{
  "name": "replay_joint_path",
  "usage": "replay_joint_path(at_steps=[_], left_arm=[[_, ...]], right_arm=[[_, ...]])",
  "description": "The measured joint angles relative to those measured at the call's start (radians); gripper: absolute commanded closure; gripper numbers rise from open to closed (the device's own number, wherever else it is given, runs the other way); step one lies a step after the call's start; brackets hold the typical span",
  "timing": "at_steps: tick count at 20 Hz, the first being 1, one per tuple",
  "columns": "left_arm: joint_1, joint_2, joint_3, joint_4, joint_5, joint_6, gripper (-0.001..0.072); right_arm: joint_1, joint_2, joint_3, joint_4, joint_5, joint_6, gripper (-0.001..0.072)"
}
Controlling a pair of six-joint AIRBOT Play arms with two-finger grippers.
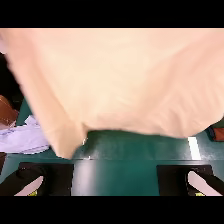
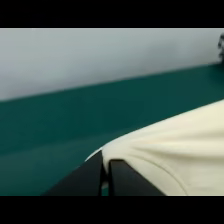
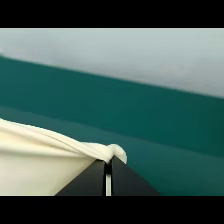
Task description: Fold the shirts.
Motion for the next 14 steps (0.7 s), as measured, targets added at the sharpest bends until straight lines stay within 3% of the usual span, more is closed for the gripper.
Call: replay_joint_path(at_steps=[3, 6, 7, 8, 9, 10, 11, 14], left_arm=[[0.0, -0.211, -0.03, 0.004, -0.084, 0.018, 0.0684], [0.006, -0.406, -0.098, 0.0, -0.077, 0.022, 0.0682], [0.012, -0.469, -0.118, -0.006, -0.063, 0.021, 0.0569], [0.02, -0.521, -0.131, -0.008, -0.055, 0.021, 0.0321], [0.032, -0.567, -0.14, -0.01, -0.04, 0.017, 0.0259], [0.046, -0.608, -0.149, -0.014, -0.033, 0.013, 0.0259], [0.063, -0.637, -0.154, -0.023, -0.023, 0.01, 0.026], [0.122, -0.668, -0.159, -0.055, -0.025, 0.007, 0.026]], right_arm=[[0.108, -0.195, -0.044, -0.059, 0.043, 0.021, 0.0698], [0.203, -0.389, -0.112, -0.125, 0.042, 0.029, 0.0697], [0.222, -0.449, -0.12, -0.136, 0.03, 0.03, 0.0697], [0.237, -0.501, -0.12, -0.141, 0.021, 0.031, 0.0696], [0.25, -0.556, -0.11, -0.147, 0.018, 0.032, 0.0692], [0.26, -0.6, -0.092, -0.15, 0.015, 0.034, 0.0587], [0.266, -0.639, -0.066, -0.151, 0.013, 0.034, 0.0418], [0.261, -0.712, 0.01, -0.138, 0.037, 0.036, 0.0402]])
